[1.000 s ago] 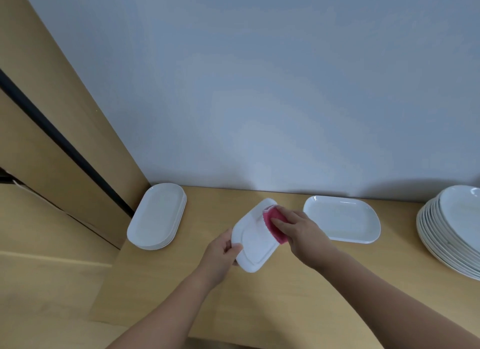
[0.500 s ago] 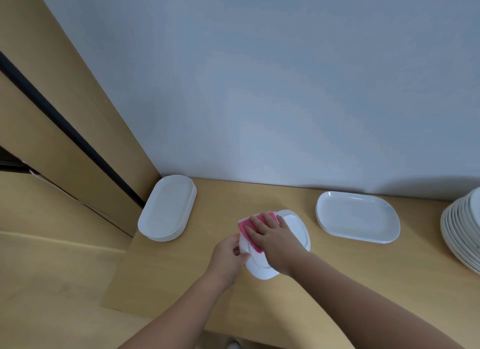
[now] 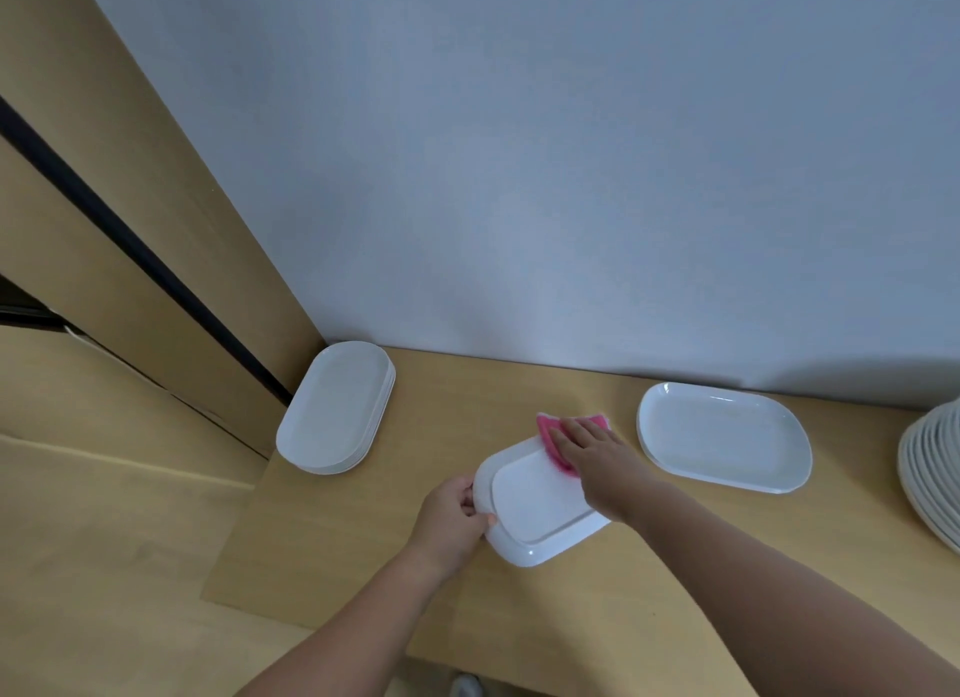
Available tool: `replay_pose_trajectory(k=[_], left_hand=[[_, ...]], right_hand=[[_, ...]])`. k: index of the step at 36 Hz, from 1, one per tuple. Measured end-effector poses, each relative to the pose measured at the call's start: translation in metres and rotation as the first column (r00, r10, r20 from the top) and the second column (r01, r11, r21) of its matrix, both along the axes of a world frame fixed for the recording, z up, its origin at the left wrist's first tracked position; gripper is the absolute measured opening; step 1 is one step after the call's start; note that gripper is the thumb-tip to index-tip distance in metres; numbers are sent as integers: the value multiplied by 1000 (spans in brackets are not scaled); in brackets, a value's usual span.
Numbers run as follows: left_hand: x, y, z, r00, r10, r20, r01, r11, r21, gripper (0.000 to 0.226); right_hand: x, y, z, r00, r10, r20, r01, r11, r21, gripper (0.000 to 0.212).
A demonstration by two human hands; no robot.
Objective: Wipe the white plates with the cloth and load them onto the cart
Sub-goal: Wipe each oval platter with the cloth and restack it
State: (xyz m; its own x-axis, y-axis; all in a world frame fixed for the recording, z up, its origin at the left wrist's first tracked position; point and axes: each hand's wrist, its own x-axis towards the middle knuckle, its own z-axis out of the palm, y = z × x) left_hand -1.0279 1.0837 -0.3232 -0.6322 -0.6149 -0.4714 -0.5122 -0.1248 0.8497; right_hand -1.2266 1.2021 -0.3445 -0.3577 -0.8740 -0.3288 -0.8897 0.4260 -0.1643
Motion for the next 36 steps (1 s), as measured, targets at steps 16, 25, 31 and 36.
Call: replay_pose_trajectory(k=[16, 25, 31, 36], left_hand=[[4, -6, 4, 997, -72, -22, 73, 996, 52, 45], [5, 0, -3, 998, 66, -5, -64, 977, 204, 32], [1, -4, -6, 995, 95, 18, -96, 977, 188, 22], [0, -3, -10, 993, 117, 10, -116, 970, 216, 21]], right_hand=[[-7, 14, -12, 997, -50, 62, 48, 998, 31, 81], [-1, 24, -8, 987, -106, 123, 107, 994, 1, 80], [12, 45, -12, 956, -226, 188, 231, 973, -2, 83], [28, 56, -20, 953, -239, 188, 242, 970, 11, 77]])
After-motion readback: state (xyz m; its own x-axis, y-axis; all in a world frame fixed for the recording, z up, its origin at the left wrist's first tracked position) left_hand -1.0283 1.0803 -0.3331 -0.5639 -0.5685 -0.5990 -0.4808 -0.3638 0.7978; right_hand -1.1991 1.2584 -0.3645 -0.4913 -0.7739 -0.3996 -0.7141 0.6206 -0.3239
